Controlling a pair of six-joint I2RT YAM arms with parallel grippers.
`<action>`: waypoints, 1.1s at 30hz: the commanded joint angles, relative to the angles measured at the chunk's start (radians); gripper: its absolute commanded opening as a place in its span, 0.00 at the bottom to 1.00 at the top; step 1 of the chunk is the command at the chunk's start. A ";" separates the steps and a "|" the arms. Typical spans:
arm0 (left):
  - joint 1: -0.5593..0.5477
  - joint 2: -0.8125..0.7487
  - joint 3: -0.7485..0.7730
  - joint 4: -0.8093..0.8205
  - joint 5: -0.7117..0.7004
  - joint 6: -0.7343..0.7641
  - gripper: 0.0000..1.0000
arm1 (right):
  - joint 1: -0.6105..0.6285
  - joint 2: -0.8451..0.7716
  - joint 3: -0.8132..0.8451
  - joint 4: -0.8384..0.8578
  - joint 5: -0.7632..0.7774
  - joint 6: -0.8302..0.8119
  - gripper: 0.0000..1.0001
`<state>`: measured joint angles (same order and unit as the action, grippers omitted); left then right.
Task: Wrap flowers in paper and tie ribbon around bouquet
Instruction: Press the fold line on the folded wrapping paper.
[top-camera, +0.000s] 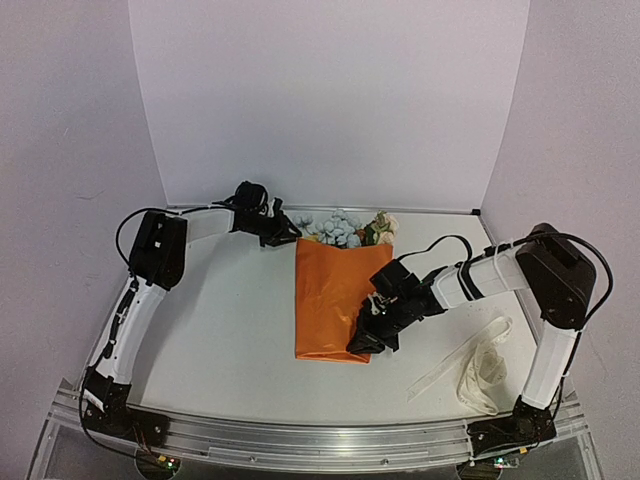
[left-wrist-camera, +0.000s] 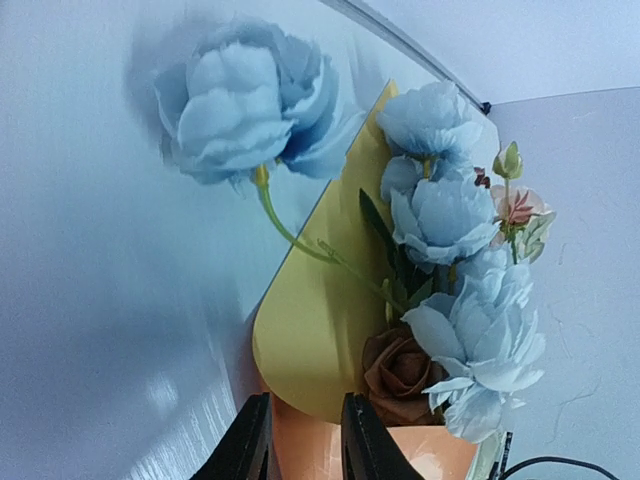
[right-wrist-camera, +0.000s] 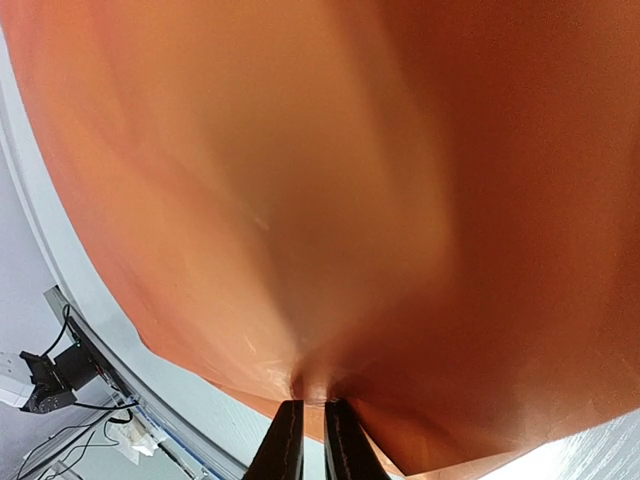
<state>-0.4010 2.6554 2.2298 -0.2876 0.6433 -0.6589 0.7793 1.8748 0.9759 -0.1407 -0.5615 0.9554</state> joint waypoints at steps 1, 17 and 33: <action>0.025 0.009 0.094 0.020 0.044 -0.026 0.26 | -0.005 0.034 -0.018 -0.040 0.017 0.010 0.09; 0.042 -0.552 -0.608 0.178 -0.010 0.021 0.33 | -0.017 -0.170 0.187 -0.380 0.016 -0.136 0.29; -0.244 -0.816 -1.112 0.246 0.027 0.052 0.25 | -0.018 -0.301 0.141 -0.587 0.249 -0.202 0.30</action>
<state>-0.6005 1.9218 1.1822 -0.0960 0.6468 -0.6100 0.7662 1.6734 1.1635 -0.6343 -0.4663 0.7783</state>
